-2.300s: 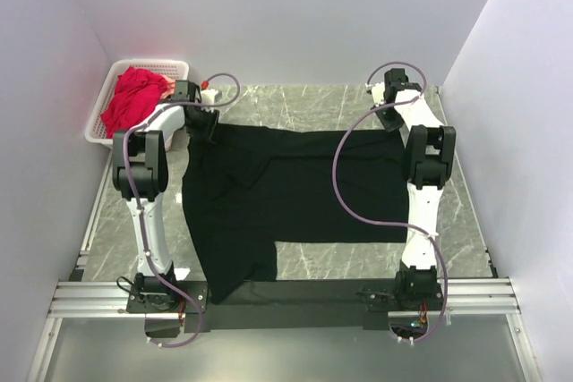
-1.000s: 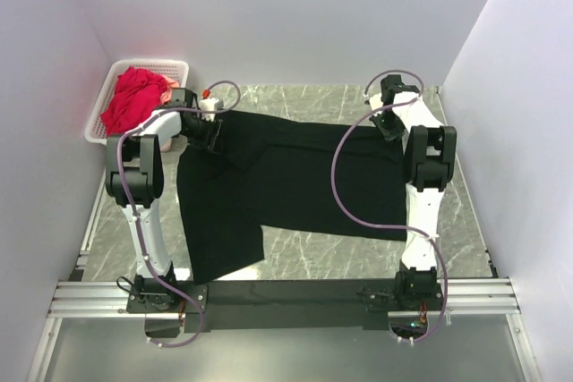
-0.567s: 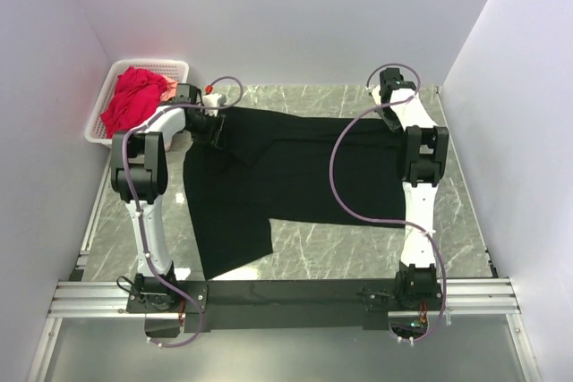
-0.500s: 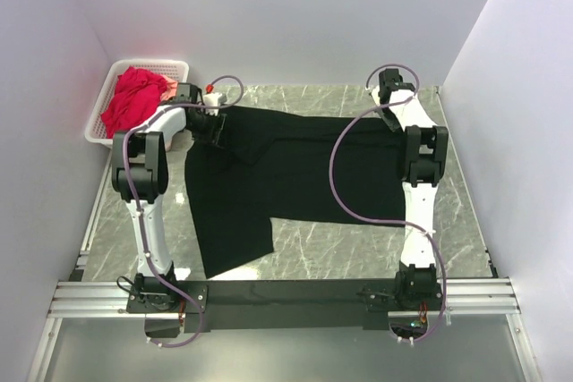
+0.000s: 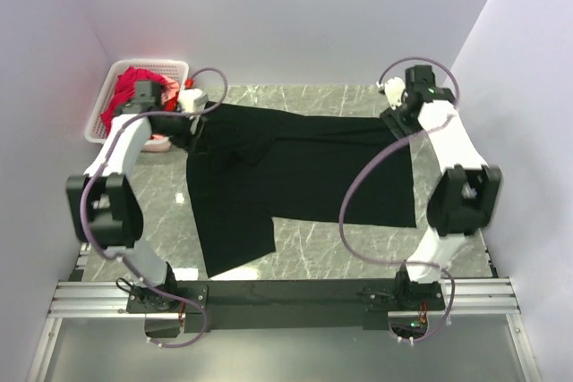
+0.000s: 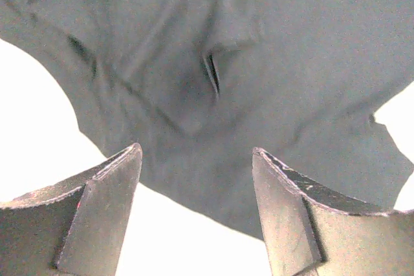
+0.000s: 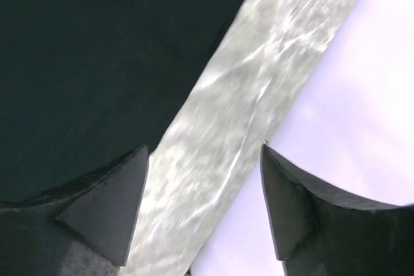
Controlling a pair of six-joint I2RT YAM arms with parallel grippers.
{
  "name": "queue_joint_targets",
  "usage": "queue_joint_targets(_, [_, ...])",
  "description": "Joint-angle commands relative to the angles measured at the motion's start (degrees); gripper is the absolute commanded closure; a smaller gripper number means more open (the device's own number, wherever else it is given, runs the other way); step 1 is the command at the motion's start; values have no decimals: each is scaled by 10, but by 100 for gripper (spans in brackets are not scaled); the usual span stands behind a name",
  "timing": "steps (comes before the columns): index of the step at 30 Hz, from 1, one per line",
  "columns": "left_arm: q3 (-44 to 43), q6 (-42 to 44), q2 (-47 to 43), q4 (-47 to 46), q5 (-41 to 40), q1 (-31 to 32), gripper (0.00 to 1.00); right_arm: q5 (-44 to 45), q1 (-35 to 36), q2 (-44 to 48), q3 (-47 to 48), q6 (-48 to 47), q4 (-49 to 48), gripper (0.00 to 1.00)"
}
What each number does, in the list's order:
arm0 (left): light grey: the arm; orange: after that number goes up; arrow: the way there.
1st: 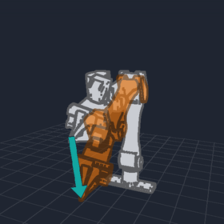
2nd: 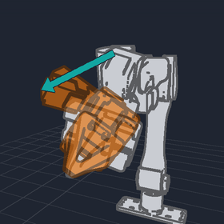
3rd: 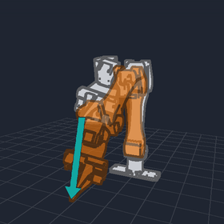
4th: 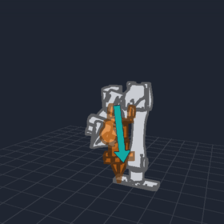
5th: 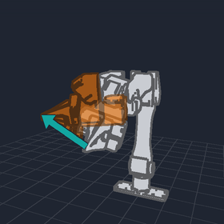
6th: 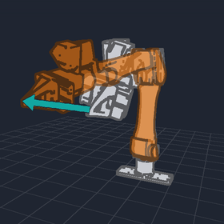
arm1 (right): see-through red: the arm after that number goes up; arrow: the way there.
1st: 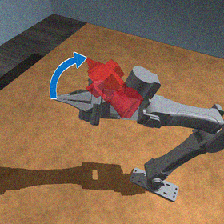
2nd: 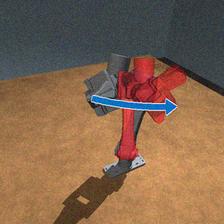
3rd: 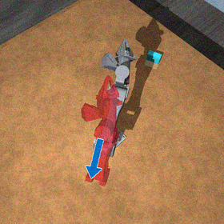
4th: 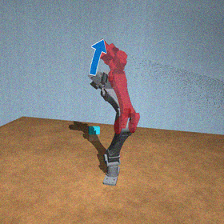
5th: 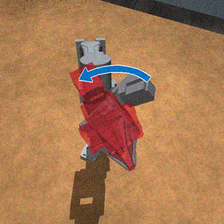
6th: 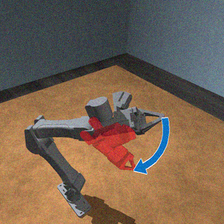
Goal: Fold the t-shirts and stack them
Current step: Fold the tshirt
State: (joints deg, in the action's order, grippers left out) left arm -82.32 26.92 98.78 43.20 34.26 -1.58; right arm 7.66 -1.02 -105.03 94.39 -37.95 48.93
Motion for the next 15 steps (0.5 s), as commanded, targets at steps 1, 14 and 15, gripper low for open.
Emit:
queue_joint_targets(1, [42,160,-30,131,57,-28,26,-92,6,74,-91,-34,91,28])
queue_joint_targets(14, [181,261,-97,115,5,-39,31,-28,60,254,-488,-73,-59,44])
queue_joint_targets(15, [189,266,-98,113,4,-39,31,-28,60,252,-495,-75,-65,43])
